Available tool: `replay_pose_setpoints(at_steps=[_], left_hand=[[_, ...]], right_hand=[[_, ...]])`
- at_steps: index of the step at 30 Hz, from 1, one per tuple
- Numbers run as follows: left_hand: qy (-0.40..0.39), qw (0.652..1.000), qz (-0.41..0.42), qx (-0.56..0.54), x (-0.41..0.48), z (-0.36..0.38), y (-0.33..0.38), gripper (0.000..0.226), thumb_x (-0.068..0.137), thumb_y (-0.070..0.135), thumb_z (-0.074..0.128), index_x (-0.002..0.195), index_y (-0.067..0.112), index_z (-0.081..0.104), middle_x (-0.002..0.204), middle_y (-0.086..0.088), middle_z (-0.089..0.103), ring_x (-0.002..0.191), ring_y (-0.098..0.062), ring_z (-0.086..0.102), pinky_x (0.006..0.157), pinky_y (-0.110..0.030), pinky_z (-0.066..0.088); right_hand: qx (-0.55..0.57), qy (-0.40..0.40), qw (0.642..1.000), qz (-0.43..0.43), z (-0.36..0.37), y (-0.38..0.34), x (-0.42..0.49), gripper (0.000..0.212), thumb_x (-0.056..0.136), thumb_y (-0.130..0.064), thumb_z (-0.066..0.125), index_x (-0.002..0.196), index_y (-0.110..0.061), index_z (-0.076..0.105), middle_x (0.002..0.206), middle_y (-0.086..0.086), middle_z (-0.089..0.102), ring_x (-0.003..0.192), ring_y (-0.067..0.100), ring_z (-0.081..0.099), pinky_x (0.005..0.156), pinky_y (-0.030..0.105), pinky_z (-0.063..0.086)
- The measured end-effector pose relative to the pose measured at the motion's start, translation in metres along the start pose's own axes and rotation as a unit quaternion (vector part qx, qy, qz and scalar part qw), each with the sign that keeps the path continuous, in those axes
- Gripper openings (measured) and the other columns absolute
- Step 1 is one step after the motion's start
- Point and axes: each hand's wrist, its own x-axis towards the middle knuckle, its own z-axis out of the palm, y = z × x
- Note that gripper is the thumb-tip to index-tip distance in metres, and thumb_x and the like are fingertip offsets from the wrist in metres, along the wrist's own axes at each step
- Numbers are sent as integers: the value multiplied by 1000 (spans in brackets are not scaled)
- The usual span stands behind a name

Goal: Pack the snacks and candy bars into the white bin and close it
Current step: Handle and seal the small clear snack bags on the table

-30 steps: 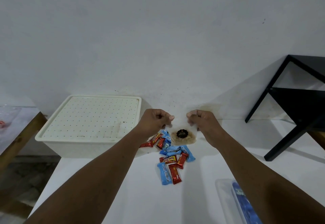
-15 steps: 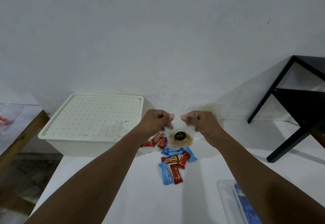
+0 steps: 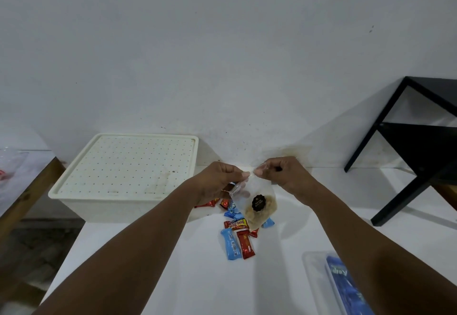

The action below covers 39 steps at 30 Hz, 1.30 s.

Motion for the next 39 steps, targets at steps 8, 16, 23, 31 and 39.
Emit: replay_pose_setpoints(at_steps=[8,16,23,31,39], left_hand=[[87,983,76,145,11,17,-5,21,93,23,67,76,11,73,74,-8,70,63,-11,62,62,-22,52],[117,970,121,173,16,31,-5,26,96,25,62,72,16,68,65,4,64,54,3,57,57,-14,45],[101,976,146,126,20,34,-7,27,96,24,61,89,-1,66,77,-9,67,66,-4,70,60,-19,52],[93,974,115,172,27,35,-39,29,91,31,66,78,8,78,110,-1,72,105,-16,63,97,-33,48],[85,961,82,250,68,69,-57,24,92,17,65,114,24,73,122,11,66,103,-2,63,91,-19,50]], right_hand=[[134,45,987,81,4,11,-7,29,85,-39,73,101,-15,73,79,7,70,73,20,67,59,29,43],[236,93,966,49,10,20,-6,21,88,-5,69,109,-7,68,78,9,71,73,23,68,66,29,51],[228,126,965,35,1,20,-2,18,86,-3,71,104,-1,69,76,15,68,68,24,65,68,32,53],[294,213,924,120,-18,38,6,18,87,-1,69,104,0,67,73,12,64,64,21,60,64,30,52],[262,187,931,171,-41,78,4,23,87,-23,74,104,-16,61,87,8,64,78,21,61,68,33,51]])
